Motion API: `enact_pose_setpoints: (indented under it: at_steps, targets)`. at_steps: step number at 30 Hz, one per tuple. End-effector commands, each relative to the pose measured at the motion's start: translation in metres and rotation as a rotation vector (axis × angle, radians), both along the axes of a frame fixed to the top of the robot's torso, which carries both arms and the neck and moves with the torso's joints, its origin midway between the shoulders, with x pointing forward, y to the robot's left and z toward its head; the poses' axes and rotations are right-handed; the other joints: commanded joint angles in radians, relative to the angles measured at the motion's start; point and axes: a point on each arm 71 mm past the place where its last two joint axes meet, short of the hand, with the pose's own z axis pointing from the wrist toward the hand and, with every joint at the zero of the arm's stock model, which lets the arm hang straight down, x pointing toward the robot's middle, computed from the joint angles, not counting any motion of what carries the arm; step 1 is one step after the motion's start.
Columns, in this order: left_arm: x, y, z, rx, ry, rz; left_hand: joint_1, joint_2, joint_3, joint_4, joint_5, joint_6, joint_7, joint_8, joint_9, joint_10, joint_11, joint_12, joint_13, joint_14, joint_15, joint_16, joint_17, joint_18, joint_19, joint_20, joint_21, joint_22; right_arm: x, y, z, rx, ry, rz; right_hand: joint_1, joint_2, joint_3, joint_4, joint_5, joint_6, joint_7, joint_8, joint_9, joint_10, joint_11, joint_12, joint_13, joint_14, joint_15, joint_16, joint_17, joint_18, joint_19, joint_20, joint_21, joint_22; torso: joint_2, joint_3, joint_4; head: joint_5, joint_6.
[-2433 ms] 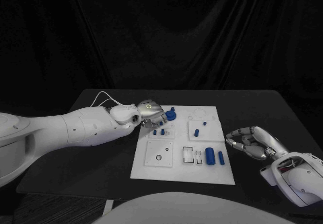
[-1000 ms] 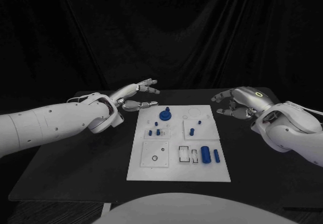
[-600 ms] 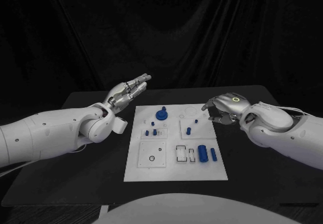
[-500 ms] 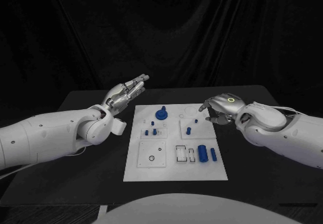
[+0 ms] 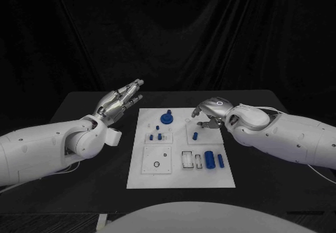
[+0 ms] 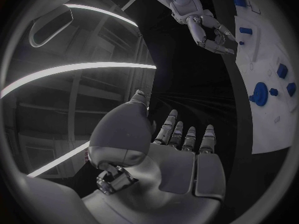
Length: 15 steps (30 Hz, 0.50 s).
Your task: Assemble the parts on the task board
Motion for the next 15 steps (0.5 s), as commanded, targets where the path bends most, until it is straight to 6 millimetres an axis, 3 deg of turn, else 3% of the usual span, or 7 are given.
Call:
enact_pose_setpoints:
  at_steps: [1, 3, 5, 7, 15]
  targets:
    - [-0.0026, -0.0011, 0.0107, -0.102, -0.115, -0.004, 0.033, 0.017, -0.012, -0.001, 0.045, -0.002, 0.016, -0.006, -0.001, 0.001, 0.016, 0.015, -0.001, 0.002, 0.022, 0.003, 0.002, 0.024, 0.002, 0.027, -0.002, 0.007, 0.0026, 0.0020, -0.0033, 0.023, 0.043, 0.001, -0.013, 0.003, 0.012, -0.005, 0.013, 0.001, 0.006, -0.002, 0.004, 0.018, 0.000, 0.009, -0.001, 0.001, 0.002, 0.005, 0.002, -0.006, 0.008, 0.000, 0.003, 0.021, -0.004, -0.0055, 0.0033, 0.000, 0.000]
    - [-0.0030, -0.0022, 0.0104, -0.105, -0.110, -0.011, 0.082, 0.037, -0.020, -0.001, 0.096, -0.001, 0.026, -0.006, -0.001, -0.001, 0.032, 0.028, 0.000, 0.005, 0.034, 0.008, 0.004, 0.029, 0.005, 0.042, -0.001, 0.011, 0.0046, 0.0035, -0.0045, 0.023, 0.053, -0.003, -0.019, 0.001, 0.017, -0.006, 0.015, 0.002, 0.006, -0.002, 0.007, 0.033, 0.000, 0.016, -0.001, 0.002, 0.002, 0.009, 0.005, -0.006, 0.010, 0.001, 0.006, 0.025, -0.005, -0.0054, 0.0005, 0.005, 0.000]
    - [-0.0034, -0.0035, 0.0103, -0.108, -0.105, -0.018, 0.098, 0.045, -0.028, -0.003, 0.112, 0.000, 0.028, -0.006, -0.001, 0.000, 0.036, 0.037, 0.001, 0.006, 0.038, 0.011, 0.005, 0.030, 0.006, 0.046, 0.000, 0.013, 0.0065, 0.0040, -0.0059, 0.017, 0.065, -0.009, -0.023, 0.000, 0.021, -0.008, 0.016, 0.002, 0.006, -0.002, 0.008, 0.043, 0.001, 0.020, 0.000, 0.003, 0.003, 0.011, 0.005, -0.007, 0.012, 0.001, 0.009, 0.029, -0.005, -0.0041, -0.0022, 0.009, 0.000]
    - [-0.0036, -0.0039, 0.0102, -0.109, -0.103, -0.021, 0.105, 0.048, -0.031, -0.003, 0.118, 0.000, 0.030, -0.006, -0.001, 0.000, 0.039, 0.040, 0.001, 0.007, 0.040, 0.013, 0.005, 0.031, 0.006, 0.048, 0.000, 0.014, 0.0078, 0.0039, -0.0071, 0.010, 0.075, -0.017, -0.028, -0.002, 0.023, -0.008, 0.015, 0.003, 0.007, -0.002, 0.010, 0.048, 0.001, 0.022, 0.000, 0.004, 0.004, 0.014, 0.008, -0.007, 0.013, 0.001, 0.011, 0.031, -0.006, -0.0041, -0.0064, 0.015, 0.000]
    - [-0.0039, -0.0026, 0.0103, -0.106, -0.104, -0.016, 0.107, 0.050, -0.042, -0.001, 0.112, 0.002, 0.031, -0.006, -0.001, 0.001, 0.042, 0.045, 0.001, 0.007, 0.043, 0.014, 0.005, 0.031, 0.007, 0.052, 0.000, 0.012, 0.0104, -0.0008, -0.0106, -0.010, 0.095, -0.046, -0.061, -0.005, 0.024, -0.003, 0.032, 0.004, 0.009, -0.004, 0.016, 0.049, 0.003, 0.022, -0.003, 0.026, 0.007, 0.055, 0.044, -0.015, 0.036, 0.004, 0.061, 0.049, -0.006, -0.0045, -0.0106, 0.014, 0.000]
